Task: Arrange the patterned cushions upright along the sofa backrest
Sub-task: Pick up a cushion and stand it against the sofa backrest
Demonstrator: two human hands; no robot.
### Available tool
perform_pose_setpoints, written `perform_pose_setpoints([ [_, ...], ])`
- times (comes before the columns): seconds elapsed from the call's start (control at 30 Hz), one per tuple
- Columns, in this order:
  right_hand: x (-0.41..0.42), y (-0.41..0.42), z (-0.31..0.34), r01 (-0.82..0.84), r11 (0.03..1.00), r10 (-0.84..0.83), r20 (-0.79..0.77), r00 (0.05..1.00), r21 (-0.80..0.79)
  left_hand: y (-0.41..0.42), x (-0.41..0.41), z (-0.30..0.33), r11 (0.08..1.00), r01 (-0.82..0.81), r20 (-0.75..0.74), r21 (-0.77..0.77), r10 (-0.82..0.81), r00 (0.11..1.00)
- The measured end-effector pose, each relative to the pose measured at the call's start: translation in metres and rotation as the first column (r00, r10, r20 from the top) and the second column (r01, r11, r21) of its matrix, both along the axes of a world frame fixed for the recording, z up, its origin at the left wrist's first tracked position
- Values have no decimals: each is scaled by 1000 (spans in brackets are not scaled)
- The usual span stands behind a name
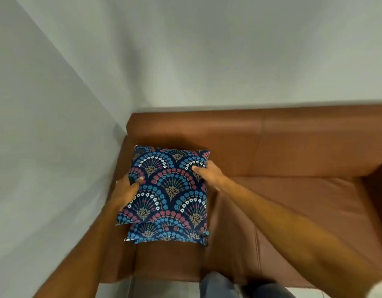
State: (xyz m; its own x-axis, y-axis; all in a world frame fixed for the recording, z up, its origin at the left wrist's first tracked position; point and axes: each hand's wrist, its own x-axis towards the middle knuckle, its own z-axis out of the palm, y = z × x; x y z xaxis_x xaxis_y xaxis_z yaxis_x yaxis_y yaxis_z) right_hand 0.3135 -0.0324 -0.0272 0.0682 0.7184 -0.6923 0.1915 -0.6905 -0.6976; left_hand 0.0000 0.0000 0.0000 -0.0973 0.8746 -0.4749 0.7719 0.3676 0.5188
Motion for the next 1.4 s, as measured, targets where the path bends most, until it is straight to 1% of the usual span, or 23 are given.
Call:
perform_pose_setpoints([
  [0.03, -3, 1, -19, 78, 997, -78, -6, 997, -17, 5, -3, -12, 1000, 16, 8, -19, -16, 1000],
  [0.07, -6, 1, -28, 155, 986, -159, -68, 985, -58, 15, -9, -23, 998, -5, 23, -56, 6, 1000],
  [0.13, -12, -10, -43, 231, 968, -245, -170, 955, -99, 25, -10, -36, 986, -106, 115, -128, 121, 986],
  [0.2, -15, -17, -51, 272, 955, -296, -275, 915, -120, 33, -3, -37, 961, -231, 228, -149, 261, 938],
  [0.23, -15, -19, -52, 299, 944, -329, -310, 892, -140, 34, 0, -35, 949, -266, 273, -169, 304, 913],
  [0.3, -11, -27, -51, 346, 927, -375, -340, 862, -144, 30, 7, -26, 932, -302, 299, -202, 352, 887],
  [0.37, 6, -37, -46, 370, 919, -395, -339, 854, -138, 19, 23, -6, 926, -325, 332, -192, 373, 866],
  [0.5, 76, -70, -29, 388, 920, -385, -337, 859, -63, -10, 84, 44, 959, -268, 371, -96, 284, 884],
  [0.57, 127, -85, -26, 419, 908, -396, -344, 851, -8, -23, 125, 53, 982, -183, 401, -50, 188, 896],
  [0.67, 203, -102, -25, 451, 888, -401, -328, 856, 92, -35, 194, 51, 999, -34, 426, -21, 40, 904],
  [0.77, 279, -117, -60, 493, 860, -442, -293, 848, 132, -40, 266, 20, 999, 40, 449, -28, -23, 893],
  [0.83, 314, -121, -83, 531, 835, -487, -253, 836, 145, -39, 303, -13, 997, 44, 479, -63, -8, 878],
  [0.97, 360, -124, -150, 513, 844, -482, -198, 853, 157, -37, 349, -103, 992, 18, 498, -124, 46, 866],
  [1.03, 365, -121, -172, 498, 850, -474, -163, 865, 172, -37, 356, -142, 994, -10, 498, -106, 62, 865],
  [1.13, 368, -118, -215, 444, 859, -428, -121, 896, 256, -37, 358, -195, 998, -24, 505, -67, 54, 862],
  [1.27, 365, -115, -231, 420, 843, -398, -136, 907, 337, -33, 352, -231, 998, -67, 540, -2, 58, 839],
  [1.4, 370, -116, -231, 415, 824, -410, -100, 906, 385, -29, 345, -239, 996, -65, 534, 55, 25, 845],
])
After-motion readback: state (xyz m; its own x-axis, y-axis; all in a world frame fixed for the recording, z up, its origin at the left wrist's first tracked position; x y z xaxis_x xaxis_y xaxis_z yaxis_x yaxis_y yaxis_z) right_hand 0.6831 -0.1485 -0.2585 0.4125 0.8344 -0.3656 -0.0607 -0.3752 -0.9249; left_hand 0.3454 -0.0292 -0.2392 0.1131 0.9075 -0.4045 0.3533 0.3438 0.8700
